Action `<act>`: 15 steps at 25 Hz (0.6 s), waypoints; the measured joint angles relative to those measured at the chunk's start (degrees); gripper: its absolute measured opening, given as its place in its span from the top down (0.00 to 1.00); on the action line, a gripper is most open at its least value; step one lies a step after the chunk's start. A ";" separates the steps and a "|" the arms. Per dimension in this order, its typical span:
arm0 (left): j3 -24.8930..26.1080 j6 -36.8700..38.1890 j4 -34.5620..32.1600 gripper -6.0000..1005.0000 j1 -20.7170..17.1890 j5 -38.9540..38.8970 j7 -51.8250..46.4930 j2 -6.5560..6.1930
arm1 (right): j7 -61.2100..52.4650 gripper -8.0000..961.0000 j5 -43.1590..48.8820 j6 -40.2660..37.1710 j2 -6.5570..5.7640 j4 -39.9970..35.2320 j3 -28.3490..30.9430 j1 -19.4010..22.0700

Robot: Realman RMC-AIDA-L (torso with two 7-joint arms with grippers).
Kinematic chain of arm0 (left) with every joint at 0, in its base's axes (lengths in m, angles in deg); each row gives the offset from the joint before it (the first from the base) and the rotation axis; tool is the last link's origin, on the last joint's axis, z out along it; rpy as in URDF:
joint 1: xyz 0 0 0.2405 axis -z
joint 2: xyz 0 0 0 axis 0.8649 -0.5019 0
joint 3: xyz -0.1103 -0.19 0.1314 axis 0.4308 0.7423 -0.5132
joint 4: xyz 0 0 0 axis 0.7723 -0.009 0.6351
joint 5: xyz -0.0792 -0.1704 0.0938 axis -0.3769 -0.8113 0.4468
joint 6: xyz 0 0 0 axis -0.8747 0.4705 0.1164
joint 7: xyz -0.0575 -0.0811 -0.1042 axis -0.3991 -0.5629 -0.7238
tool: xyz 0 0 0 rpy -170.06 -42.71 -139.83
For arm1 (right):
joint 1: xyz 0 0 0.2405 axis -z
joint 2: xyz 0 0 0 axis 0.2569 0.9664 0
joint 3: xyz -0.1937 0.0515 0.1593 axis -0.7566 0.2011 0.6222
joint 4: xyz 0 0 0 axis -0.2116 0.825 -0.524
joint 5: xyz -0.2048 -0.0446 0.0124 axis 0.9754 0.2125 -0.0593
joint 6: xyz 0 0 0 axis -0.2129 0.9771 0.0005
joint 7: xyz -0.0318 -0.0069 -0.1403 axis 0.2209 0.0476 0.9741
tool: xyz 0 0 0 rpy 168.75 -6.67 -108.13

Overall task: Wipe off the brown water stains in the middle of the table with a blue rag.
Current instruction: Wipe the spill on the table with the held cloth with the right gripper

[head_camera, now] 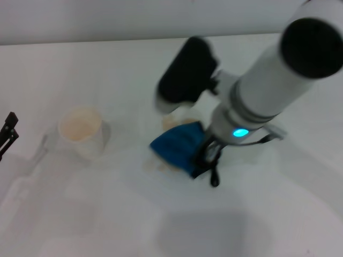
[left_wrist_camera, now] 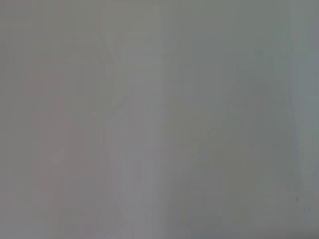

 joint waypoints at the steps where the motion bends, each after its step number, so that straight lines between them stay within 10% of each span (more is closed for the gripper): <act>1: 0.00 -0.01 0.00 0.13 0.03 0.00 -0.01 -0.01 | -0.29 0.85 -0.48 -0.02 -0.01 0.08 -1.11 -0.64; 15: 0.00 0.04 -0.73 0.13 0.68 0.04 0.00 -0.09 | -0.66 0.85 -7.92 2.13 0.00 1.00 -12.03 -8.38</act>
